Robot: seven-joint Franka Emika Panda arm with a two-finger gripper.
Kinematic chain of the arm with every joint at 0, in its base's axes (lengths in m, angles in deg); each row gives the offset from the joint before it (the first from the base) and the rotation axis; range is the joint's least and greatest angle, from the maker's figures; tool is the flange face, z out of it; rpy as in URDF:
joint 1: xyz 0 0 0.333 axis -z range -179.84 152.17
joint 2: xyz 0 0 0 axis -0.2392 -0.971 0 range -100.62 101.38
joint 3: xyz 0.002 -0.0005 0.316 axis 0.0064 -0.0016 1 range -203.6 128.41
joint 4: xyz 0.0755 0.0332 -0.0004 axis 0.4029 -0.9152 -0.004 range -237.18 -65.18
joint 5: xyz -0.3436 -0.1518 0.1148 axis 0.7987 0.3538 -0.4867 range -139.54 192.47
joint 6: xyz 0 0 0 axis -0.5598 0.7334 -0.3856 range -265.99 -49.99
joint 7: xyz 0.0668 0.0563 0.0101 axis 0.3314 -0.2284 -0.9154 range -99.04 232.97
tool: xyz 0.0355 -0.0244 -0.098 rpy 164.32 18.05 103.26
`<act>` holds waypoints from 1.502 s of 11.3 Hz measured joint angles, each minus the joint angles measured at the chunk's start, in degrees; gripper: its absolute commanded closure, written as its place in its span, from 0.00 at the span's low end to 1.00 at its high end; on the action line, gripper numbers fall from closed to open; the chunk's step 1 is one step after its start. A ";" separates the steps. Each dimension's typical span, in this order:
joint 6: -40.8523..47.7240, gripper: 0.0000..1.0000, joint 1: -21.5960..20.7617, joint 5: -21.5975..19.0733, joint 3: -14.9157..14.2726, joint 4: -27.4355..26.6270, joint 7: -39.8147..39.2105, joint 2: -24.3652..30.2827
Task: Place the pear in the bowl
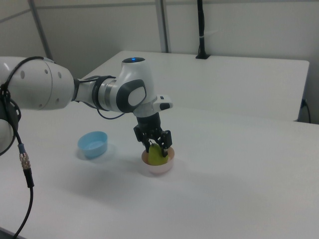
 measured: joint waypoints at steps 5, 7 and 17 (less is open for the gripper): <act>6.91 0.00 -0.03 0.00 -0.04 3.71 0.04 3.20; 11.01 0.00 -0.76 -0.01 0.07 5.78 0.04 5.82; 24.71 0.00 -9.13 -3.80 0.14 6.16 2.39 21.03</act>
